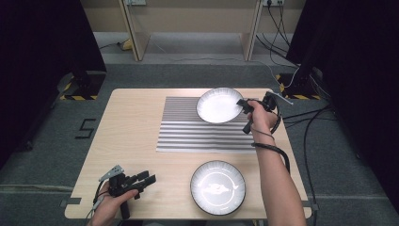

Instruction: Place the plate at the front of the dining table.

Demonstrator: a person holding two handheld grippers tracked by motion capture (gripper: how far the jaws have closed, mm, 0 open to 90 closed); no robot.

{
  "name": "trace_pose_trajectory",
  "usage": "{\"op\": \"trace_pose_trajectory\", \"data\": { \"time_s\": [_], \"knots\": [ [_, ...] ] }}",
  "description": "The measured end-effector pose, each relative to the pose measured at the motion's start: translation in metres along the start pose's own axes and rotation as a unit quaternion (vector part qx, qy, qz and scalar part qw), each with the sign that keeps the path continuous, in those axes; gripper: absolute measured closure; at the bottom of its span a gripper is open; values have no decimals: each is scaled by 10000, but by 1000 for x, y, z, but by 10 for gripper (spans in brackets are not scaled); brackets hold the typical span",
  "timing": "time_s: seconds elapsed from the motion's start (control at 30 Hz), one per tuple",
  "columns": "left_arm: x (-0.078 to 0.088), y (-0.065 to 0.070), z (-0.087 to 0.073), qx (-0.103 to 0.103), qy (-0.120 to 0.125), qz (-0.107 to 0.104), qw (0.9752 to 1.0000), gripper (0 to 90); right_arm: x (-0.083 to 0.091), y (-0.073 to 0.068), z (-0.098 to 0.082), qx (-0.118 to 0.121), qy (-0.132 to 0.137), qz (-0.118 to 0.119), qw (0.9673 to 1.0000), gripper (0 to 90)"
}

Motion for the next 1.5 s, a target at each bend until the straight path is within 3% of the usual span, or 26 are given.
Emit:
{"op": "trace_pose_trajectory", "data": {
  "time_s": [1.1, 1.5],
  "knots": [
    [-1, 0, -2, 14, -39, -39, 10000, 468, -29, 17, 3, -195, 25, -238, 9995, 747],
    [-1, 0, -1, 6, -26, -39, 10000, 468, -33, 21, 2, -167, 40, -286, 9994, 744]
  ]
}}
Point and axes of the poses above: each handheld gripper's, and its own axes: x roughly backward along the jaws, z roughly out of its top, y roughly to its right, the point moved 8 cm from there along -x, roughly forward along the jaws, and after that the axes turned 7 degrees about -x, right-handed, at the moved point
